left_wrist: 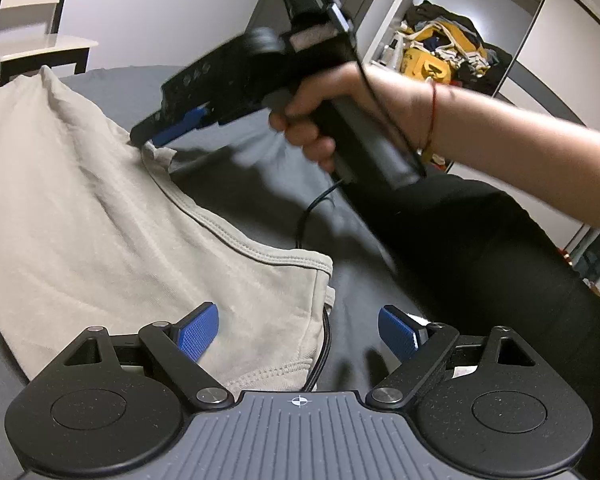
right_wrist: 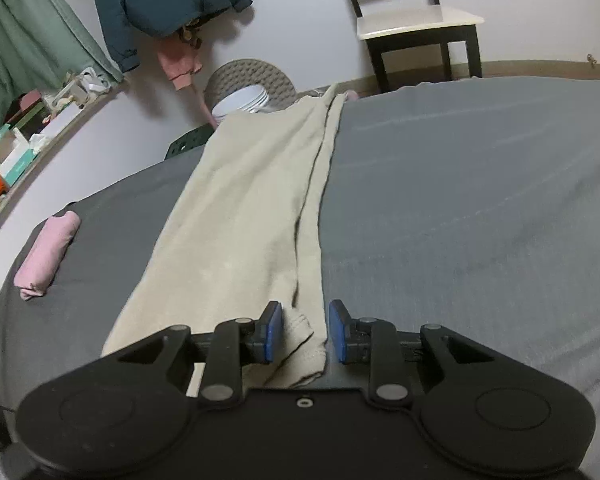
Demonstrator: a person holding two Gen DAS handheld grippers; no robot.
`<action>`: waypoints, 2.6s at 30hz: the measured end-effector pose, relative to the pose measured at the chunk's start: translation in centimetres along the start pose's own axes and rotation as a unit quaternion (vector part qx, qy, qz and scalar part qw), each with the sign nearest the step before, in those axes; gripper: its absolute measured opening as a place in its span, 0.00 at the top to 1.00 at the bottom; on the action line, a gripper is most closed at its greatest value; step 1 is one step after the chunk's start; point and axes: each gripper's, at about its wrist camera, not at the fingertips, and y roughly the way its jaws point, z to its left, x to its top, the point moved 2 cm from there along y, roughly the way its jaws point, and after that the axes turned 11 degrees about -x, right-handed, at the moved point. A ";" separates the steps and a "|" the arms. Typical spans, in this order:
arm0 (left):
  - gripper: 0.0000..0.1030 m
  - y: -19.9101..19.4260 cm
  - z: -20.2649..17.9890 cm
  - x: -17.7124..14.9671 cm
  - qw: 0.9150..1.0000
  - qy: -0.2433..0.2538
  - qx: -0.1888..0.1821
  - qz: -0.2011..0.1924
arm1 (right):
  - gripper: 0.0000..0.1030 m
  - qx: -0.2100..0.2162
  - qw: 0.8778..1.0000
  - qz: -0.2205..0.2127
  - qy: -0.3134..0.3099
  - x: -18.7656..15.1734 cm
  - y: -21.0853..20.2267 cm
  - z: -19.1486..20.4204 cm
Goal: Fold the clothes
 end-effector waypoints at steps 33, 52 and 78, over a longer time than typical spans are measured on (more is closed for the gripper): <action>0.15 -3.0 -0.8 0.9 0.998 0.025 -0.059 -0.003 | 0.88 0.021 0.994 -0.102 0.030 -2.5 -3.3 -1.5; 0.16 -7.3 -2.3 0.5 0.970 0.206 0.011 0.126 | 0.62 0.019 0.918 -0.016 -0.397 -10.4 -11.6 10.9; 0.15 -13.0 -0.5 0.7 0.985 0.148 -0.022 0.091 | 0.52 -0.137 0.738 0.020 -0.660 -19.4 -10.3 18.1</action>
